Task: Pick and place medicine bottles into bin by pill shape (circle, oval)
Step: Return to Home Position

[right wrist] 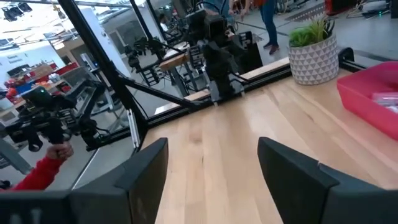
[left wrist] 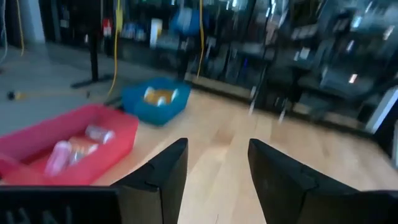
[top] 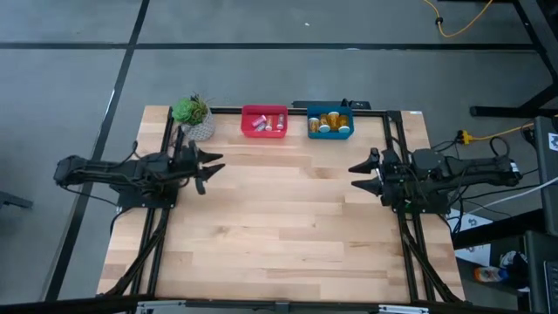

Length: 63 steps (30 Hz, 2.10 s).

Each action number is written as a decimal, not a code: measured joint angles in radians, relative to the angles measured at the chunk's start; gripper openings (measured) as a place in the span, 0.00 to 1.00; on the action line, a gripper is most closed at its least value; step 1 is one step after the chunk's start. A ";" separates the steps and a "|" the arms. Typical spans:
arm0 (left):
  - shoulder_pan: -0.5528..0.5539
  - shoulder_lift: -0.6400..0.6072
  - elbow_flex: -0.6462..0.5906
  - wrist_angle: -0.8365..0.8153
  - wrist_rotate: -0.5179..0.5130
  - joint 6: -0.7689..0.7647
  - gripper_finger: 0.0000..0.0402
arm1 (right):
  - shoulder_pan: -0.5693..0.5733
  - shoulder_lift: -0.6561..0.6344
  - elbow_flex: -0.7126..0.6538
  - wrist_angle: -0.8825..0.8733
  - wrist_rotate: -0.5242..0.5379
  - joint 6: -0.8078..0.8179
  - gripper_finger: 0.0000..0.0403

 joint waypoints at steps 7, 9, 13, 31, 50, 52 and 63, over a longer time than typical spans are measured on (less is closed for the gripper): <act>0.000 -0.157 -0.081 0.006 0.000 0.025 0.41 | 0.000 -0.011 -0.015 -0.001 -0.001 0.000 0.62; 0.000 -0.182 -0.101 0.002 0.025 0.031 0.41 | 0.000 -0.011 -0.015 -0.001 -0.001 -0.002 0.62; 0.000 -0.219 -0.126 0.007 0.084 0.038 0.41 | 0.000 -0.011 -0.015 -0.001 -0.002 -0.028 0.62; 0.000 -0.269 -0.151 -0.031 0.218 0.078 0.41 | 0.000 -0.012 -0.015 0.000 -0.193 -0.221 0.62; 0.000 -0.269 -0.150 -0.026 0.215 0.078 0.41 | -0.001 -0.115 -0.381 0.236 -0.194 -0.294 0.62; 0.000 -0.269 -0.150 -0.026 0.215 0.079 0.41 | -0.001 -0.149 -0.382 0.171 -0.194 -0.310 0.62; 0.000 -0.269 -0.150 -0.026 0.214 0.078 0.41 | -0.001 -0.285 -0.367 0.008 -0.140 -0.454 0.62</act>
